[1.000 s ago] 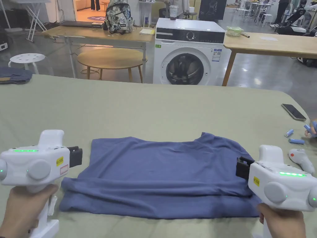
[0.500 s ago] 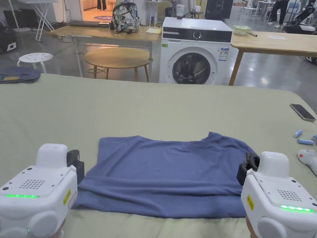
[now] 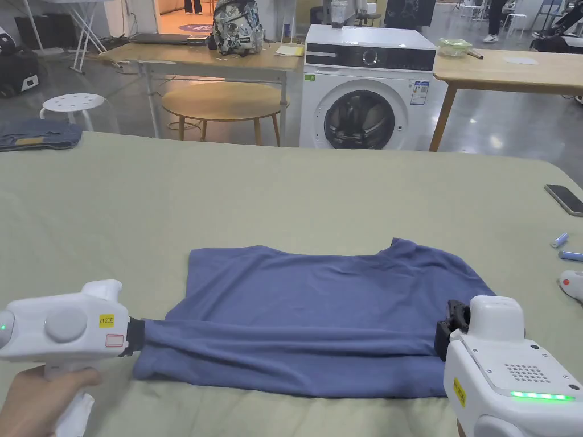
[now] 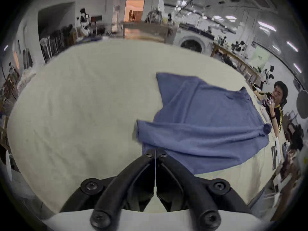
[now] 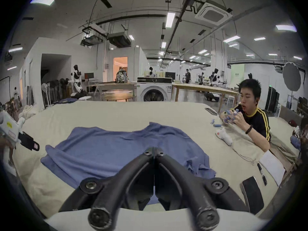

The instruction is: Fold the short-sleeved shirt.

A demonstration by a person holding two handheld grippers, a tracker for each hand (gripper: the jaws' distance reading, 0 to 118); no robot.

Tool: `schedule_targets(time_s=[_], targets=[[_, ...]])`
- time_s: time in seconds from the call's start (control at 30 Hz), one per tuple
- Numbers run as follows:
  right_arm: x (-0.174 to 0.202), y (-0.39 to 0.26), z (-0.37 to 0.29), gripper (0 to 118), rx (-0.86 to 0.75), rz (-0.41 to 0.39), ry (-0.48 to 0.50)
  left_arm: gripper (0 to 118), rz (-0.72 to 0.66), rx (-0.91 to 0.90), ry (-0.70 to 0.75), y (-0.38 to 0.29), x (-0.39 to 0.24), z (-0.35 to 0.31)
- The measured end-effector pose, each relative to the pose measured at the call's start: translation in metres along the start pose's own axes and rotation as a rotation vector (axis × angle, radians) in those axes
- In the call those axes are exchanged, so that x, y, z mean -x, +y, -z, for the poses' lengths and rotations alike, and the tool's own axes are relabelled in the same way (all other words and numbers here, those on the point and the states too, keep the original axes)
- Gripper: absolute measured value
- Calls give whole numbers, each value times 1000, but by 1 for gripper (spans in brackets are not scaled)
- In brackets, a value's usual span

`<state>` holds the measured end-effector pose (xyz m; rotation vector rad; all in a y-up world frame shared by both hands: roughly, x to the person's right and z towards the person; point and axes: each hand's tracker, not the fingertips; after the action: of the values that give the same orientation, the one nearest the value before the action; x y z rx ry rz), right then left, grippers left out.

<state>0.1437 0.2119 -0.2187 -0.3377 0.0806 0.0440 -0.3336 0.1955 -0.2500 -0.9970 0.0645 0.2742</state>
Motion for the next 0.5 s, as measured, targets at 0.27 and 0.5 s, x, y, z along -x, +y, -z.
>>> schedule_targets(time_s=[0.27,0.5], targets=[[-10,-14,5,0,52,-17,-20,49,-5,243,118,1,-8,41],[-21,-23,10,0,97,-4,-31,42,123,192,189,-16,-43,39]])
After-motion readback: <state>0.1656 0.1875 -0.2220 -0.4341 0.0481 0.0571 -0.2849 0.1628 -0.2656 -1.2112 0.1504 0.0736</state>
